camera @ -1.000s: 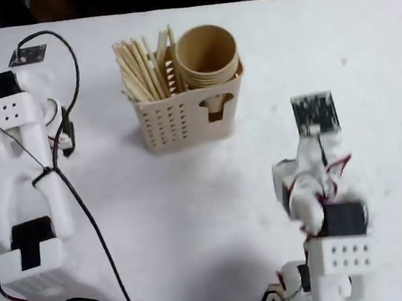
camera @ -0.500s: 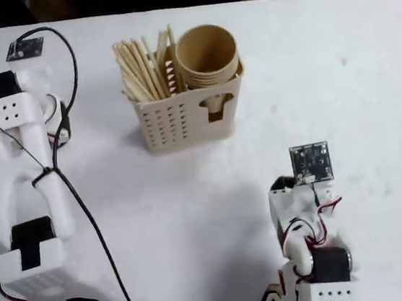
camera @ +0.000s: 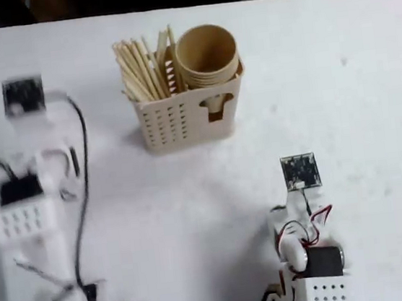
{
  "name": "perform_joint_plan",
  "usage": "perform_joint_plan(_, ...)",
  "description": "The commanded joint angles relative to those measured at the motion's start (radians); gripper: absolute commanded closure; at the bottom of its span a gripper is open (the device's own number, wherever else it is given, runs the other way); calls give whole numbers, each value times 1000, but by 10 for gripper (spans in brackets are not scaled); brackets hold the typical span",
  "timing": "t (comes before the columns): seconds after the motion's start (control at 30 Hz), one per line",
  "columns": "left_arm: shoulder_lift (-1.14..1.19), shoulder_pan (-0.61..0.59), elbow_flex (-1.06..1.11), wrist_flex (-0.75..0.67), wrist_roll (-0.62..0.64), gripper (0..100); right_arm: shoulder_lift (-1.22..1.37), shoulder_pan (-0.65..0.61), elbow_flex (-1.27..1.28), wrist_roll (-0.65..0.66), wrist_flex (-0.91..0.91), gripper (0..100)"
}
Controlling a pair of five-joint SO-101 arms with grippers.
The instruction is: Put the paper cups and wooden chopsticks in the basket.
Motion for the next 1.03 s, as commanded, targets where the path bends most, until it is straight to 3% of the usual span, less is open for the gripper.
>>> perform_joint_plan(0.0,-312,8,508,-442,-6,976,-5,-5,9,-5,12,980)
perform_joint_plan(0.13,-529,8,809,-727,-8,976,-5,-5,9,-5,12,980)
perform_joint_plan(0.2,-624,13,908,-802,-6,976,-5,-5,9,-5,12,980)
perform_joint_plan(0.63,-745,-27,901,-267,-8,976,-5,-5,9,-5,12,981)
perform_joint_plan(1.0,-745,-27,901,-261,-8,976,-5,-4,9,-5,12,981)
